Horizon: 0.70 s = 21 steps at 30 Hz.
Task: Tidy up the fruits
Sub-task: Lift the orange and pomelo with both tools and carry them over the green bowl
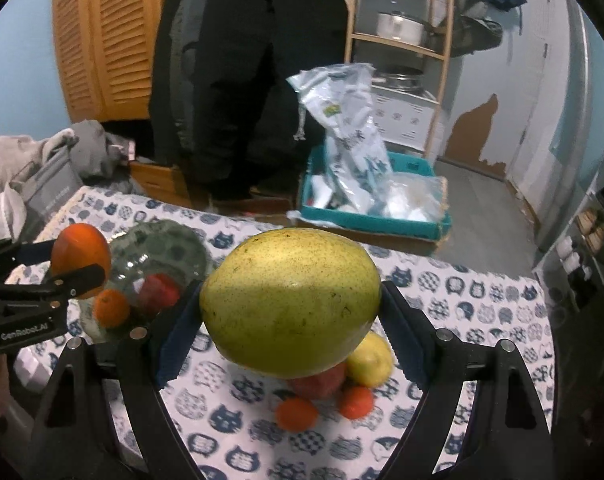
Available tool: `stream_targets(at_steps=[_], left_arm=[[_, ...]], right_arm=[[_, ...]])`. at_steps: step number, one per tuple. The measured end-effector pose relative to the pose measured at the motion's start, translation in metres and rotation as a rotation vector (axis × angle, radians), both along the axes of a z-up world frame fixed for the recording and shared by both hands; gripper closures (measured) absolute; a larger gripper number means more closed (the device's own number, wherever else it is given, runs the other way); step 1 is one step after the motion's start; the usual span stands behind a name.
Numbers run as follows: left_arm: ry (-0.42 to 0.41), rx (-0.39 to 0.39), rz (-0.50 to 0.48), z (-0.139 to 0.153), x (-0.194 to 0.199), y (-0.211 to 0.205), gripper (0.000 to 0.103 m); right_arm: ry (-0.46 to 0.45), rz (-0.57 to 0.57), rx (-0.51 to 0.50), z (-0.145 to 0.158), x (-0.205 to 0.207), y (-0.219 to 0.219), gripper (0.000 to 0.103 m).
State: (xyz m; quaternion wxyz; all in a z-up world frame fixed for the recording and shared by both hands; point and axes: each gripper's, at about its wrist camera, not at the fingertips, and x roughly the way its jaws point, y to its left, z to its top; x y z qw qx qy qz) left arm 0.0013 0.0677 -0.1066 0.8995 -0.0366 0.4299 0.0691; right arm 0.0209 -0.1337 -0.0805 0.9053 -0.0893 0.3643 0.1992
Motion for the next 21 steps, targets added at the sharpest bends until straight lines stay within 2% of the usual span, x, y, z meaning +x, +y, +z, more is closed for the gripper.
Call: stream_targets(at_steps=[14, 21], left_arm=[[0.014, -0.018, 0.108, -0.011, 0.001, 0.072, 0.036], [0.050, -0.026, 0.139, -0.033, 0.009, 0.103, 0.036]], right_arm=[[0.073, 0.102, 0.055, -0.008, 0.027, 0.083, 0.018], [0.142, 0.137, 0.074, -0.025, 0.043, 0.117, 0.018]])
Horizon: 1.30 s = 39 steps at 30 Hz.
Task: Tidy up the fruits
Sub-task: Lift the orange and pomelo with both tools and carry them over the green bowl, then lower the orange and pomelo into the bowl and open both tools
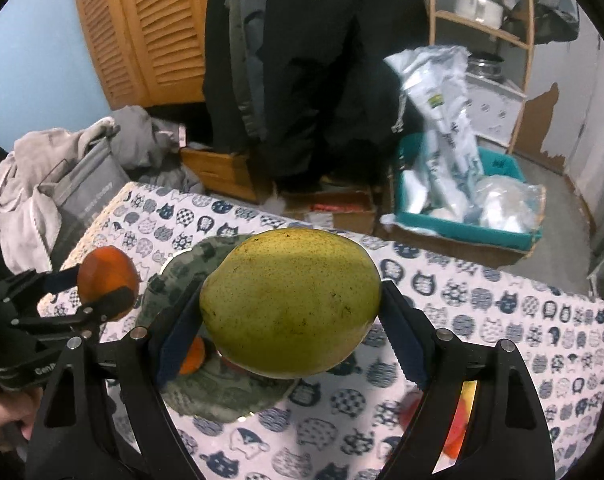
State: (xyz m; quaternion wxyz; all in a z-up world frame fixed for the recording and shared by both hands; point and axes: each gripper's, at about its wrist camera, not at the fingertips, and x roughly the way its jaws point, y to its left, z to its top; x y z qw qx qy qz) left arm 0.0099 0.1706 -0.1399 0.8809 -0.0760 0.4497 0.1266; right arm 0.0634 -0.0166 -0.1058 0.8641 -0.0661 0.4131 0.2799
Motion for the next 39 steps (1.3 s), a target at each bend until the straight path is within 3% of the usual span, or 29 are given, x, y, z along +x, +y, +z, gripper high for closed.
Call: stream_targets(at_steps=[19, 28, 39], left_arm=[[0.136, -0.109, 0.046, -0.073, 0.026, 0.040, 0.036], [0.192, -0.141, 0.031, -0.096, 0.032, 0.040, 0.035], [0.205, -0.155, 0.042, -0.101, 0.035, 0.042, 0.035]], right_arm=[[0.161, 0.051, -0.025, -0.064, 0.035, 0.063, 0.018], [0.214, 0.050, -0.039, -0.088, 0.041, 0.070, 0.018], [0.235, 0.056, -0.040, -0.095, 0.041, 0.072, 0.018]])
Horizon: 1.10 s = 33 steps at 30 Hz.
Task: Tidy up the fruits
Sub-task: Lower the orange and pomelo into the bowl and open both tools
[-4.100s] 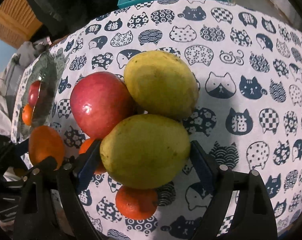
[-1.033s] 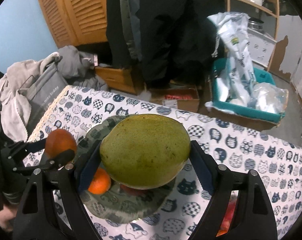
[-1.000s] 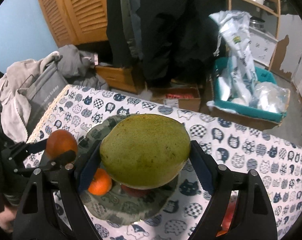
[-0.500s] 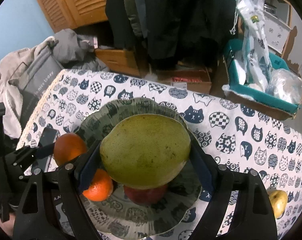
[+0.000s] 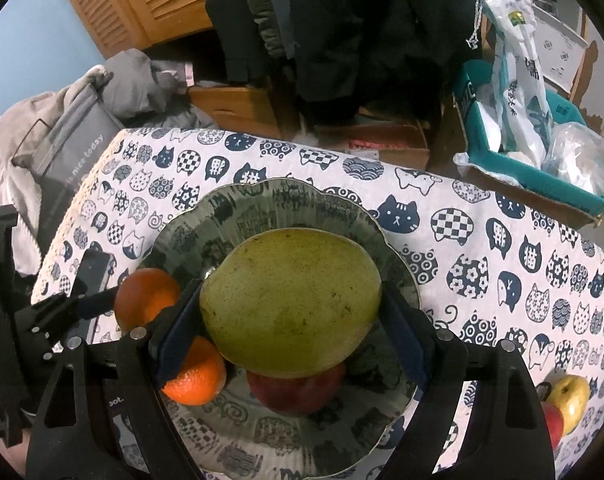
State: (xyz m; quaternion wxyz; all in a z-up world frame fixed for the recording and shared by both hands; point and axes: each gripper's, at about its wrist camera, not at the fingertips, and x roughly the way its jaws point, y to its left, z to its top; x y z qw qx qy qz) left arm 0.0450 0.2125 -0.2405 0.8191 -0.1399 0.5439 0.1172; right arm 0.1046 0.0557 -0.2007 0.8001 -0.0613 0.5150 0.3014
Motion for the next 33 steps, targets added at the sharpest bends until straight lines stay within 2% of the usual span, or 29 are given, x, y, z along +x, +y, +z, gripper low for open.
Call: stream_targets(at_steps=[3, 5, 6, 10, 18, 22, 33], left_arm=[[-0.022, 0.023, -0.002, 0.006, -0.002, -0.001, 0.033], [-0.046, 0.046, -0.007, 0.013, -0.003, -0.003, 0.019], [-0.054, 0.060, -0.005, 0.016, -0.005, -0.004, 0.018], [-0.058, 0.104, 0.003, 0.026, -0.013, -0.002, 0.018], [-0.057, 0.066, 0.063, 0.033, -0.029, 0.016, 0.018], [-0.053, 0.070, 0.071, 0.034, -0.033, 0.018, 0.018], [-0.086, 0.075, 0.061, 0.048, -0.035, 0.009, 0.018]], right_arm=[[0.013, -0.010, 0.010, -0.002, 0.003, -0.001, 0.018], [0.026, -0.014, 0.018, -0.003, 0.005, -0.002, 0.018], [0.031, -0.015, 0.023, -0.003, 0.006, -0.001, 0.018], [0.039, -0.017, 0.019, -0.005, 0.009, 0.002, 0.018], [0.074, -0.030, 0.006, -0.011, 0.016, 0.007, 0.017], [0.090, -0.031, 0.007, -0.014, 0.016, 0.008, 0.017], [-0.028, -0.011, -0.009, 0.018, 0.006, 0.005, 0.017]])
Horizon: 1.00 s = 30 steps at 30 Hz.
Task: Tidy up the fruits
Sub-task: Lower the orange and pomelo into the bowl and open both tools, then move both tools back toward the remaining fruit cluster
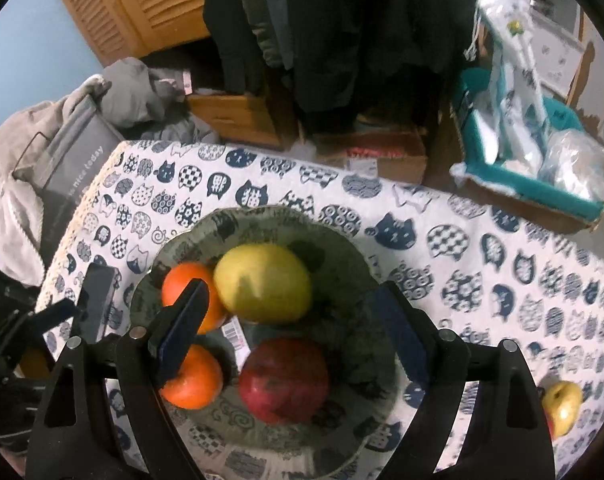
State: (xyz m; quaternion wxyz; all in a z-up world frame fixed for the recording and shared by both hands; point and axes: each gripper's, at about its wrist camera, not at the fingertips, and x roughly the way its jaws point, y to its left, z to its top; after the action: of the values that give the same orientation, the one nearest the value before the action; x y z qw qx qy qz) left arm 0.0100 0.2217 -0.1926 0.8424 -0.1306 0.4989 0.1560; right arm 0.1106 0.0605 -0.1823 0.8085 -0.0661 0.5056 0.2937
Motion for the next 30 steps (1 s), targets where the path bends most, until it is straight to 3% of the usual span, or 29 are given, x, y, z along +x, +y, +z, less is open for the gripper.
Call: stream_targets(at_steps=[11, 18, 30], left_arm=[[-0.069, 0.018, -0.018, 0.031, -0.013, -0.017, 0.018], [-0.119, 0.009, -0.029, 0.054, -0.022, -0.031, 0.018], [-0.187, 0.027, -0.128, 0.089, -0.033, -0.080, 0.018]], right_arm=[[-0.217, 0.024, -0.078, 0.051, -0.030, -0.017, 0.017], [-0.244, 0.015, -0.048, 0.076, -0.046, -0.037, 0.017], [-0.307, -0.040, -0.034, 0.114, -0.075, -0.100, 0.017]])
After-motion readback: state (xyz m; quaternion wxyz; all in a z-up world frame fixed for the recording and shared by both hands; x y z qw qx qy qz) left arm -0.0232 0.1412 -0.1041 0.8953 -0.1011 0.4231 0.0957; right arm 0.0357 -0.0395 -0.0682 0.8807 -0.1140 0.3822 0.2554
